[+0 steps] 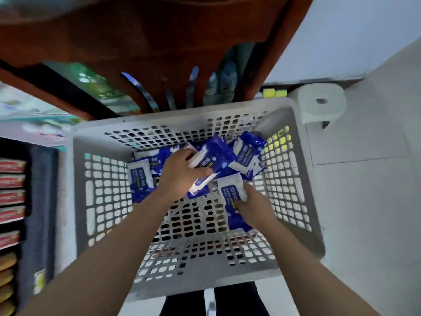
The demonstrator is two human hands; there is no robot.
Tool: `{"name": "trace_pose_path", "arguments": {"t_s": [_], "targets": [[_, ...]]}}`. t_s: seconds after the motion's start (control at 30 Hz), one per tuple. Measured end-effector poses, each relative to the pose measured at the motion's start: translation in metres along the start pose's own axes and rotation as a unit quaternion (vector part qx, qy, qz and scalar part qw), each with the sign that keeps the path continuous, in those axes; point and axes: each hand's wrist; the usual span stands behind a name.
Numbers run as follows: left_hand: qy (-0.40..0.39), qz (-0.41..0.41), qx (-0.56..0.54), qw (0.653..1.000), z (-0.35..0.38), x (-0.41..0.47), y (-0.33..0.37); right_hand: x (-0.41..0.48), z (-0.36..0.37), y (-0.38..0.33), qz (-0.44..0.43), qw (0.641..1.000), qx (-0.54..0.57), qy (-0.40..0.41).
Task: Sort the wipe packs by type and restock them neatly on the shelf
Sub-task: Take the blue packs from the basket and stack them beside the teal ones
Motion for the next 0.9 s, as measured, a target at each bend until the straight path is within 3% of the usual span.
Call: {"name": "trace_pose_path", "arguments": {"t_s": [0.13, 0.37, 0.6, 0.7, 0.83, 0.9], "targets": [[0.07, -0.13, -0.177, 0.973, -0.042, -0.039, -0.002, -0.02, -0.009, -0.043, -0.012, 0.99, 0.136, 0.033], [0.192, -0.175, -0.289, 0.921, -0.111, -0.116, -0.011, -0.072, -0.019, -0.131, -0.105, 0.959, 0.263, -0.024], [0.348, -0.149, -0.368, 0.85, -0.185, -0.2, -0.014, -0.146, 0.007, -0.211, -0.251, 0.926, 0.261, -0.108], [0.394, -0.176, -0.402, 0.808, -0.227, -0.239, -0.024, -0.183, 0.029, -0.243, -0.295, 0.916, 0.231, -0.142], [0.41, -0.215, -0.525, 0.714, -0.284, -0.294, -0.05, -0.238, 0.07, -0.289, -0.36, 0.895, 0.202, -0.168], [0.397, -0.207, -0.555, 0.701, -0.312, -0.327, -0.066, -0.271, 0.096, -0.312, -0.392, 0.879, 0.203, -0.182]]}}
Point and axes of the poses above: each hand's wrist, its own x-axis towards the middle knuckle, its own z-axis out of the palm, y = z × x, and after that the axes turned 11 degrees about y, right-handed
